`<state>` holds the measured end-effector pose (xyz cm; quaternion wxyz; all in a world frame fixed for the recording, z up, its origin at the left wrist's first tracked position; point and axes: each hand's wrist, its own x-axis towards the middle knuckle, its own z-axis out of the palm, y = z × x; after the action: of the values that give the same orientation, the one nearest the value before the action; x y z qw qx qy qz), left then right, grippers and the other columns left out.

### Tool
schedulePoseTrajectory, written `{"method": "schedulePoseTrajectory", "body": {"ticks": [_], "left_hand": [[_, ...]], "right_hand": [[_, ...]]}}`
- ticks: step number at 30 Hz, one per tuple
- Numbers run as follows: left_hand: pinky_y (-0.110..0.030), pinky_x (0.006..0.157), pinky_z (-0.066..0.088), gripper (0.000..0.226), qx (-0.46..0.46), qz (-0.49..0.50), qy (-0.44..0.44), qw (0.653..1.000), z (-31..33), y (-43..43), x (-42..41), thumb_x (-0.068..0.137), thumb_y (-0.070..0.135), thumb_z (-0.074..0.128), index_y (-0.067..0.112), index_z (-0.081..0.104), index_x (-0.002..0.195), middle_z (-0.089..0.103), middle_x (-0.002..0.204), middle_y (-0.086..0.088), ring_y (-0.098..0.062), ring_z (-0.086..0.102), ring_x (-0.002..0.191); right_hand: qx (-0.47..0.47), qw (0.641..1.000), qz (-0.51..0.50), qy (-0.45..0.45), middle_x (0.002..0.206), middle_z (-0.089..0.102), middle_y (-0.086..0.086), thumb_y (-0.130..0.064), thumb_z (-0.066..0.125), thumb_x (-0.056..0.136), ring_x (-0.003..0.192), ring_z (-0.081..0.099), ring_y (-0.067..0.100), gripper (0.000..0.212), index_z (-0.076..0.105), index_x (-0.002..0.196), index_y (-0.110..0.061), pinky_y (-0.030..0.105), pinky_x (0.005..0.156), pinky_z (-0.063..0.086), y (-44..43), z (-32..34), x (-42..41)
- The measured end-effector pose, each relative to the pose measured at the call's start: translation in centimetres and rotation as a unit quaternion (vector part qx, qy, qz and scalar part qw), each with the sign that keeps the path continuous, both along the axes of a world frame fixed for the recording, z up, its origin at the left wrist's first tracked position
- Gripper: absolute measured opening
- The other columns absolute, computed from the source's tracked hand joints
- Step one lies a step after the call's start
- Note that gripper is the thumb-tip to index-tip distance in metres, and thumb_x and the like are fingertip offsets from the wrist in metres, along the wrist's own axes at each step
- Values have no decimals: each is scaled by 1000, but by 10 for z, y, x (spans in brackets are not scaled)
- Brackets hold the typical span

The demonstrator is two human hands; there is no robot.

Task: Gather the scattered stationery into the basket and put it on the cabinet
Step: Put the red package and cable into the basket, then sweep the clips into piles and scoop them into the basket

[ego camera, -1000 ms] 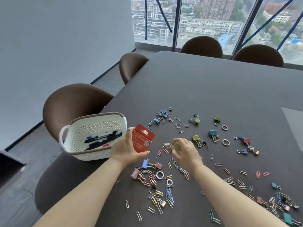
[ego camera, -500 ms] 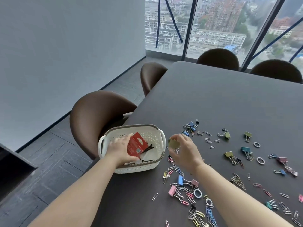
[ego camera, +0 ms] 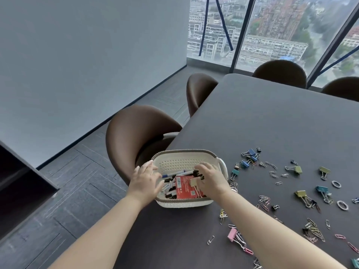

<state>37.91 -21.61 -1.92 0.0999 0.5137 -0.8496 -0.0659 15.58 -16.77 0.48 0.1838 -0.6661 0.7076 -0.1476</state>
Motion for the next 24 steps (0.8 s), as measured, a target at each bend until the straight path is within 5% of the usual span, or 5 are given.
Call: {"method": "schedulePoseTrajectory", "body": {"ticks": [6, 9, 12, 18, 24], "left_hand": [[-53, 103, 28, 17, -31, 52, 12, 998, -2, -6, -11, 87, 19, 56, 12, 70, 92, 59, 121, -6, -27, 37, 131], [-59, 92, 39, 10, -58, 63, 18, 996, 2, -8, -22, 72, 11, 72, 11, 70, 82, 66, 105, -11, -35, 52, 117], [-48, 94, 36, 13, -124, 16, 81, 989, 5, 6, -44, 74, 20, 60, 15, 68, 83, 66, 99, -5, -25, 51, 111], [-33, 82, 34, 20, -167, -192, 130, 958, -2, 64, -107, 74, 25, 50, 19, 67, 83, 64, 91, 2, -17, 47, 96], [-38, 94, 45, 45, 6, -290, 21, 957, -53, 122, -152, 77, 47, 44, 21, 59, 111, 59, 120, -2, -17, 37, 119]], "right_hand": [[-33, 998, -57, -15, 97, 66, -1, -23, 44, 92, 82, 60, 25, 21, 49, 112, -22, 33, 68, 49, 17, 0, -6], [-105, 991, -86, -2, 86, 68, 2, -22, 45, 92, 73, 59, 31, 13, 54, 100, -17, 33, 64, 44, 34, 5, -18], [-133, 985, -111, 1, 81, 67, 4, -21, 50, 91, 68, 55, 30, 12, 57, 96, -13, 31, 61, 40, 52, 8, -37], [-84, 978, -191, 9, 88, 69, 3, -20, 49, 91, 77, 61, 31, 13, 57, 100, -15, 32, 65, 44, 100, -13, -90], [69, 975, -213, 2, 121, 56, 0, -29, 50, 91, 117, 46, 21, 33, 48, 123, -19, 32, 92, 40, 165, -56, -130]]}}
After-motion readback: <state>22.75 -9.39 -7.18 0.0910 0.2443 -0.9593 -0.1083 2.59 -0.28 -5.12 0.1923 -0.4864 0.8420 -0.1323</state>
